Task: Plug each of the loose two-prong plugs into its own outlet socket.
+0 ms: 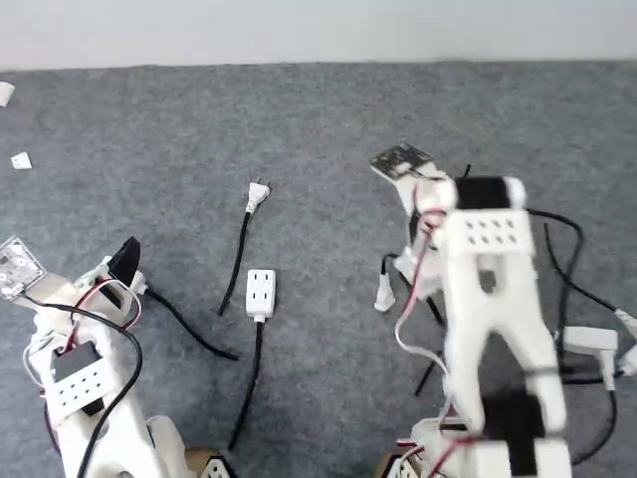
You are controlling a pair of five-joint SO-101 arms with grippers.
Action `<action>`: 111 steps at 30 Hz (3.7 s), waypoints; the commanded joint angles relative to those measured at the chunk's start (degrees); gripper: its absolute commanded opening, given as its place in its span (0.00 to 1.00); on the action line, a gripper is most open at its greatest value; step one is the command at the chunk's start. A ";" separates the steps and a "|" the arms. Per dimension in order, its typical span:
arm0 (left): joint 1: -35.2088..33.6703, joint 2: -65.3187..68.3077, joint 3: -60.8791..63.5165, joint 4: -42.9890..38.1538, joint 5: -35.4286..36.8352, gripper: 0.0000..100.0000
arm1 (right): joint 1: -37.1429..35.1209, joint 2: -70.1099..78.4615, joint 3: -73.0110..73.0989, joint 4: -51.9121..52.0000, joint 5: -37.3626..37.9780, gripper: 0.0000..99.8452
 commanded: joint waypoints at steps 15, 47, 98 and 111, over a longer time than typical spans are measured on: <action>0.26 -1.05 -0.75 -1.32 0.26 0.41 | -9.10 32.13 -23.38 -9.98 -7.91 0.16; 0.35 -1.05 -0.66 -1.32 0.26 0.41 | -14.11 19.91 -4.92 -22.20 -19.43 0.01; 0.26 -1.05 -0.57 -1.32 0.26 0.41 | -6.64 8.13 16.18 -43.03 -3.25 0.06; 0.26 -1.05 -0.57 -1.32 0.26 0.41 | -6.81 4.97 17.67 -43.56 -3.25 0.02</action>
